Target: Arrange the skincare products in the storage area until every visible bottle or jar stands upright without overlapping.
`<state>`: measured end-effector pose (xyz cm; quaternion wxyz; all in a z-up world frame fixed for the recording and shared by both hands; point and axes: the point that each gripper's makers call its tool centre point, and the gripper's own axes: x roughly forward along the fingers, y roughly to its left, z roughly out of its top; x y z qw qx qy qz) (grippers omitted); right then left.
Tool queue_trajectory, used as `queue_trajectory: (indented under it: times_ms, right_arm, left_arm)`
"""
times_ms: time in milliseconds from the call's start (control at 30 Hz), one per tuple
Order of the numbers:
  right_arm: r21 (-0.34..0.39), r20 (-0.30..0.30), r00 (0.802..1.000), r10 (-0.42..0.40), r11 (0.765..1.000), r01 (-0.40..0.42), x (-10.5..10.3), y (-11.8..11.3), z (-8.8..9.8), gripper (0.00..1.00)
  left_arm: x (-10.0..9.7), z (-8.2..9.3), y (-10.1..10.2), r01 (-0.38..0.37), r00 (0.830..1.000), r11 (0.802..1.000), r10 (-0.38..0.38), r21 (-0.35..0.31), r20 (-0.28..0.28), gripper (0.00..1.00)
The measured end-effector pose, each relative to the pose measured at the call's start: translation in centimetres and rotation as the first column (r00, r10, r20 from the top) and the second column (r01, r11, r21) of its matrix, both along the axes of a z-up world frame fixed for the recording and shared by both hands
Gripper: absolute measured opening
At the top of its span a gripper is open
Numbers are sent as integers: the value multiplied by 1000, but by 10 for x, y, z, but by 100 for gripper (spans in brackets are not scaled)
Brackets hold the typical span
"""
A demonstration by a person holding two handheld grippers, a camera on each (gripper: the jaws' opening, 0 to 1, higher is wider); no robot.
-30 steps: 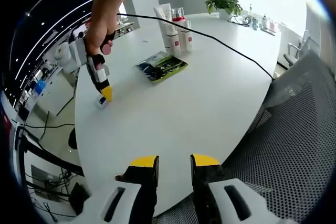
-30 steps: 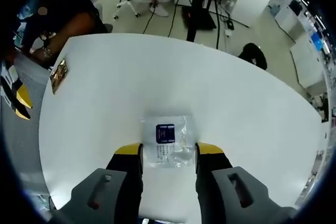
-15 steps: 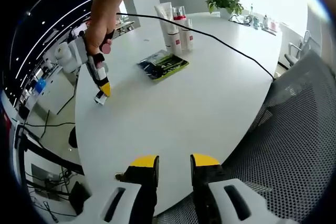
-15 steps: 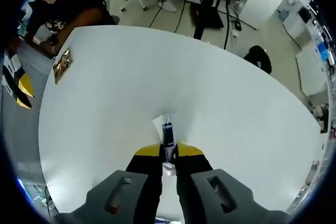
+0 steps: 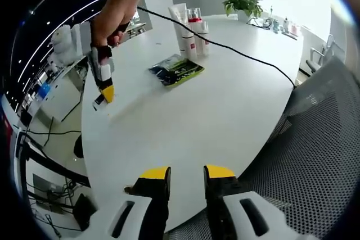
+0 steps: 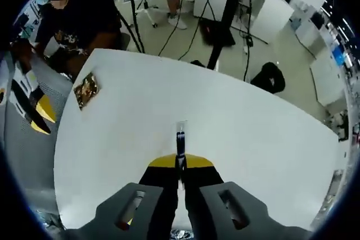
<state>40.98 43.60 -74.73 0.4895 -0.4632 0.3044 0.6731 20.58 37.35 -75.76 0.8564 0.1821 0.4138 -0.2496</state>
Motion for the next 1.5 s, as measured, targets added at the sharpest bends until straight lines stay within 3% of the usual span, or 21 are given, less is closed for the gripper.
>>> queue_trajectory:
  times_ms: [100,200,367,467,633,767,800,867,933,1067,1133,1267,1400,1467,1500]
  right_arm:
    - [58,4,1000,0,998,-1,-18,-6,23,1]
    - [139,-23,998,-50,989,53,-39,-18,51,1]
    - [173,39,998,-46,984,39,-72,-49,77,1]
    - [204,45,996,-72,977,62,-91,-64,91,1]
    - [269,35,991,-132,956,118,-123,-85,110,1]
    - [332,-66,973,-222,914,231,-154,-94,115,1]
    - [335,-70,970,-231,911,241,-158,-98,114,1]
    - [339,-91,966,-243,904,260,-171,-103,111,2]
    - [336,-105,963,-247,903,268,-181,-108,106,2]
    - [337,-127,958,-258,897,287,-193,-112,103,2]
    - [341,-141,953,-266,891,299,-197,-112,104,2]
    - [360,-154,946,-284,876,321,-199,-112,105,2]
    - [358,-188,937,-295,868,345,-203,-112,102,2]
    - [352,-189,938,-290,872,340,-206,-113,99,2]
    - [347,-165,945,-282,881,323,-207,-115,98,2]
  left_arm:
    - [1,2,-1,-4,1000,1000,4,-11,12,24]
    - [6,10,-3,-12,999,999,14,-42,50,25]
    - [13,28,-9,-11,991,993,26,-117,128,25]
    - [18,44,-15,-2,983,980,38,-199,178,25]
    - [21,81,-24,24,969,922,73,-385,235,26]
    - [20,105,-21,1,962,847,145,-531,233,26]
    - [20,107,-20,-4,960,842,153,-540,233,26]
    - [18,118,-20,3,956,803,173,-595,239,27]
    - [15,126,-22,29,950,780,173,-625,261,26]
    - [5,120,-34,96,960,814,78,-573,271,20]
    - [4,120,-35,115,953,832,62,-543,297,12]
    - [3,129,-39,135,948,808,63,-574,311,12]
    - [0,130,-43,157,949,803,37,-574,313,12]
    - [-1,129,-46,165,952,801,24,-576,306,12]
    - [-3,130,-49,167,956,788,17,-593,292,12]
